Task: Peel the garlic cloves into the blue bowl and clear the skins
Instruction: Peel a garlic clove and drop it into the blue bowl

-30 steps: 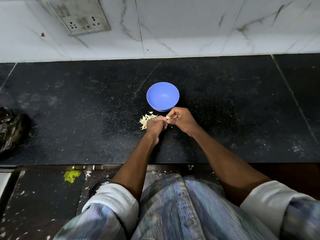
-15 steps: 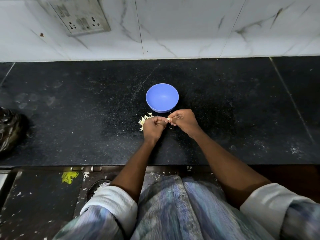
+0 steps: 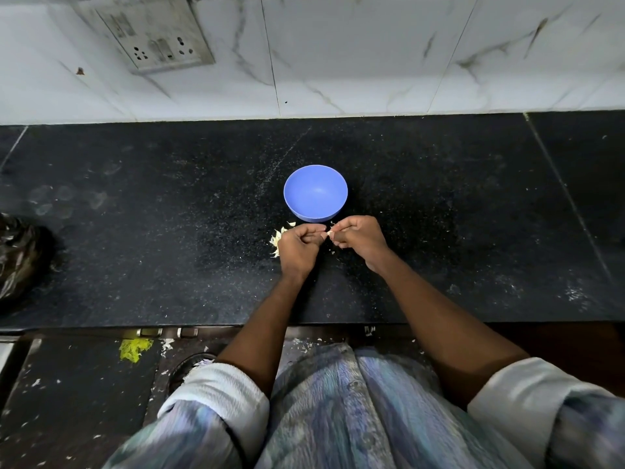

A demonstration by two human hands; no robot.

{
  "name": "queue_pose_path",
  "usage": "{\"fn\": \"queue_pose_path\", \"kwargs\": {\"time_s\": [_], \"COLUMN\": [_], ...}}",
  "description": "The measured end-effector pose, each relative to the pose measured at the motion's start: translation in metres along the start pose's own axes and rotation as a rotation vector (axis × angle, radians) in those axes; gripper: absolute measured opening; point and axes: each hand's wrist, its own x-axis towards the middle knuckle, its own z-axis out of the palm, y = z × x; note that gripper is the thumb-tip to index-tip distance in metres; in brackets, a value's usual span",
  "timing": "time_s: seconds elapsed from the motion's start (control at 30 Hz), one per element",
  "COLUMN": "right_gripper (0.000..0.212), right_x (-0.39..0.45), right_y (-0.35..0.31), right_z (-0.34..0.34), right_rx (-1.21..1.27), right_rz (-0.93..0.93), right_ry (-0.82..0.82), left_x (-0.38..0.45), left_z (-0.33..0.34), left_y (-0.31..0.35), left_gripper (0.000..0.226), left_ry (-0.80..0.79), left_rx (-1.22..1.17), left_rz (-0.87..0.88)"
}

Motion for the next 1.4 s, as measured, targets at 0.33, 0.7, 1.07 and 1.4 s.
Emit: {"fn": "queue_pose_path", "kwargs": {"time_s": [0.33, 0.7, 1.07, 1.4], "right_gripper": [0.015, 0.016, 0.015, 0.007], "right_x": [-0.006, -0.008, -0.008, -0.005], "right_y": [0.000, -0.011, -0.014, -0.007], "right_z": [0.004, 0.004, -0.003, 0.005], "right_rx": [0.062, 0.406, 0.204, 0.008], "right_rz": [-0.059, 0.214, 0.028, -0.076], "right_ry": [-0.012, -0.150, -0.113, 0.059], "left_x": [-0.007, -0.003, -0.005, -0.007], "left_z": [0.013, 0.001, 0.003, 0.006], "left_y": [0.013, 0.016, 0.015, 0.031], "left_gripper": [0.005, 0.009, 0.019, 0.011], "left_ry": [0.087, 0.104, -0.004, 0.030], "left_rx": [-0.396, 0.176, -0.267, -0.155], "left_rz": [-0.356, 0.085, -0.280, -0.275]}}
